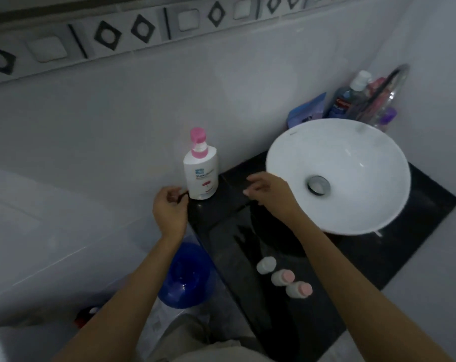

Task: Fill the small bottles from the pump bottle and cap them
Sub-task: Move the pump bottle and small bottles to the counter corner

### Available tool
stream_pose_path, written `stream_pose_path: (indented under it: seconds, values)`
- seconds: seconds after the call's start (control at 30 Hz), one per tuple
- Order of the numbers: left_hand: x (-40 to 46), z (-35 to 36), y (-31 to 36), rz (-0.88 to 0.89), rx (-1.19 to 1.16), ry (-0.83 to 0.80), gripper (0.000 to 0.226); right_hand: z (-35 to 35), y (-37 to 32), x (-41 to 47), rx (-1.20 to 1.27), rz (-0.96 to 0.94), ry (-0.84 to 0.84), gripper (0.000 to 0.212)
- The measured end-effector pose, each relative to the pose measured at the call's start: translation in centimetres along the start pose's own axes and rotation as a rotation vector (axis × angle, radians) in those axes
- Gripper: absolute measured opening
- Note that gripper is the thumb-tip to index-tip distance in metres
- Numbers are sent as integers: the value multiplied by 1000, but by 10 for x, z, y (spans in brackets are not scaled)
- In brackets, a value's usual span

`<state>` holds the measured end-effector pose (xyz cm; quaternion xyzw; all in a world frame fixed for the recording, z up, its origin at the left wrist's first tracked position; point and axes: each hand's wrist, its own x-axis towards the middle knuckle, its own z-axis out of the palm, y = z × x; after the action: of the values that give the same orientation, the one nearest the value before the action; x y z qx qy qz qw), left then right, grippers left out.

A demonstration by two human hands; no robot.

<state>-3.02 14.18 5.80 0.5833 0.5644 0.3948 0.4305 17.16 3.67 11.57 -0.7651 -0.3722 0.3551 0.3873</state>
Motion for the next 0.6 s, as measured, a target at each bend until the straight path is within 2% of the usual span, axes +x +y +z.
stream_pose_path:
  seconds: [0.07,0.17,0.3,0.37,0.47,0.6]
  values:
    - [-24,4,-4,66,-30,-183,18,-16,17,-47,-44,13,96,26]
    - [-57,16,-7,199,43,-615,30,-27,42,-106,-71,68,219,22]
    - [-85,39,-9,470,296,-1023,49,-21,70,-150,-251,195,109,41]
    - [-93,49,-9,499,402,-1139,60,-14,83,-157,-439,184,70,45]
    - [-102,60,-8,488,466,-1220,67,1,94,-160,-658,145,93,40]
    - [-109,65,-7,528,501,-1215,47,16,97,-157,-800,149,121,30]
